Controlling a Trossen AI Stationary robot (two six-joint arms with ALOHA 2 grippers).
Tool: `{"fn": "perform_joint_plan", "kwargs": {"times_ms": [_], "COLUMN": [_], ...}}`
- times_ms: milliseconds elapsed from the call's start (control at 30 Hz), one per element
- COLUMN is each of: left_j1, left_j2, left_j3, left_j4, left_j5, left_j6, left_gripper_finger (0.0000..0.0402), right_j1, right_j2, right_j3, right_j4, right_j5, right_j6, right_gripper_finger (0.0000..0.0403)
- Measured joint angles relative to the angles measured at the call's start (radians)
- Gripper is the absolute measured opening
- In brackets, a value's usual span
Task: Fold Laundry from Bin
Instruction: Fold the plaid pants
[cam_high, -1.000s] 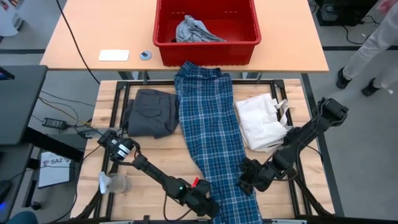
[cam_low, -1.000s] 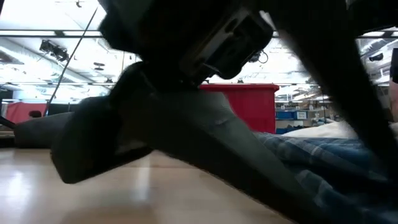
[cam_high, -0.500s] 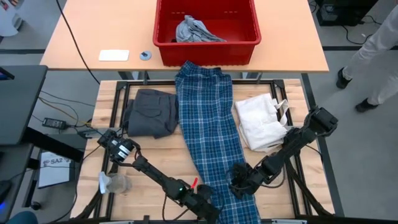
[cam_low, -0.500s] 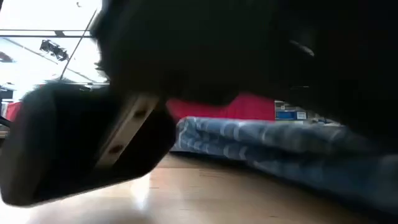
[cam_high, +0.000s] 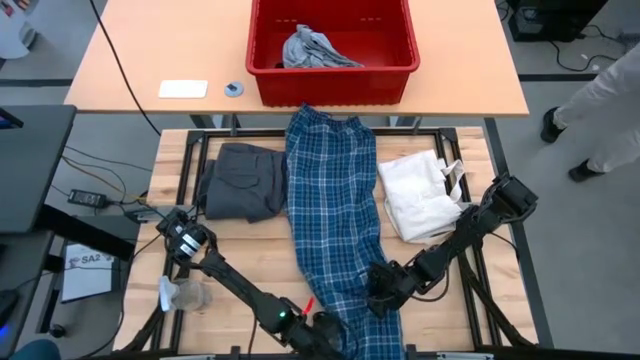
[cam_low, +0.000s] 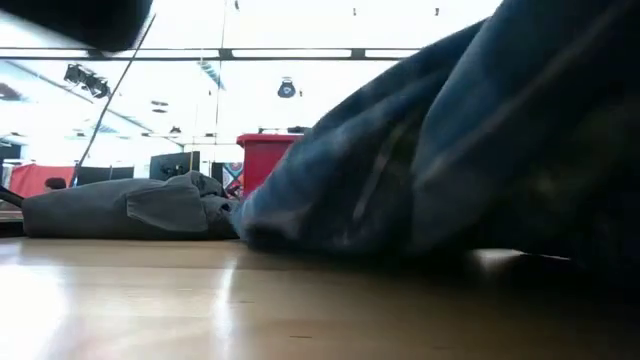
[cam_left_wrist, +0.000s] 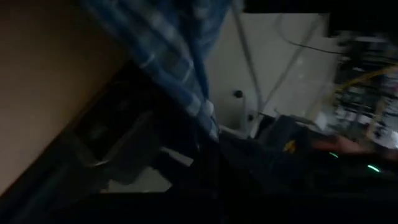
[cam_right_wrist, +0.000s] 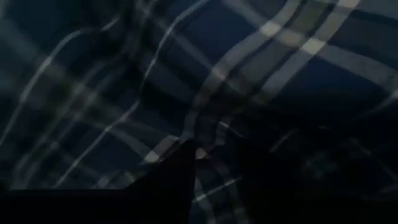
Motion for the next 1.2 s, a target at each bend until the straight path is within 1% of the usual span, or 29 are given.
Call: {"fn": "perform_joint_plan", "kwargs": {"times_ms": [67,133,200,233,367,433,500,567,667,767,900,967,1033,1100,1200], "left_j1": [0.000,0.000,-0.002,-0.004,-0.013,-0.015,-0.015,0.000,0.051,0.115,0.204,0.251,0.294,0.335,0.387], "left_j2": [0.000,0.000,0.000,0.000,0.000,0.000,-0.008,-0.020,-0.053,-0.084,-0.084,-0.066,-0.048,-0.027,-0.014], "left_j3": [0.000,0.000,0.000,0.000,0.000,0.000,0.000,0.001,0.001,0.003,0.001,0.003,0.002,0.001,0.001], "left_j4": [-0.031,-0.041,-0.041,-0.041,-0.042,-0.043,-0.055,-0.059,-0.118,-0.225,-0.338,-0.347,-0.378,-0.405,-0.467], "left_j5": [0.006,0.009,0.010,0.013,0.044,0.046,0.026,0.011,-0.005,-0.015,-0.025,-0.026,-0.026,-0.028,-0.028], "left_j6": [-0.013,-0.015,-0.014,-0.013,-0.012,0.007,0.060,0.104,0.195,0.279,0.390,0.438,0.481,0.512,0.569], "left_gripper_finger": [0.0010,0.0028,0.0052,0.0065,0.0117,0.0136,0.0149,0.0154,0.0153,0.0148,0.0142,0.0142,0.0142,0.0141,0.0141], "right_j1": [0.000,0.021,0.048,0.062,0.094,0.103,0.105,0.094,0.047,-0.005,-0.069,-0.100,-0.128,-0.148,-0.179], "right_j2": [-0.009,-0.020,-0.040,-0.050,-0.100,-0.133,-0.151,-0.163,-0.178,-0.179,-0.164,-0.151,-0.143,-0.143,-0.151], "right_j3": [-0.004,-0.005,-0.005,-0.002,-0.005,-0.004,-0.003,-0.004,-0.002,-0.003,-0.003,-0.004,-0.004,-0.027,-0.081], "right_j4": [0.044,0.115,0.197,0.219,0.189,0.149,0.098,0.059,0.022,-0.088,-0.220,-0.277,-0.299,-0.307,-0.284], "right_j5": [-0.086,-0.167,-0.216,-0.223,-0.181,-0.124,-0.077,-0.079,-0.119,-0.077,-0.044,-0.045,-0.042,-0.016,0.009], "right_j6": [-0.025,-0.037,-0.033,-0.031,-0.024,-0.054,-0.102,-0.152,-0.210,-0.205,-0.287,-0.336,-0.366,-0.374,-0.357], "right_gripper_finger": [0.0137,0.0138,0.0139,0.0140,0.0140,0.0140,0.0139,0.0137,0.0123,0.0095,0.0047,0.0026,0.0011,0.0007,0.0013]}}
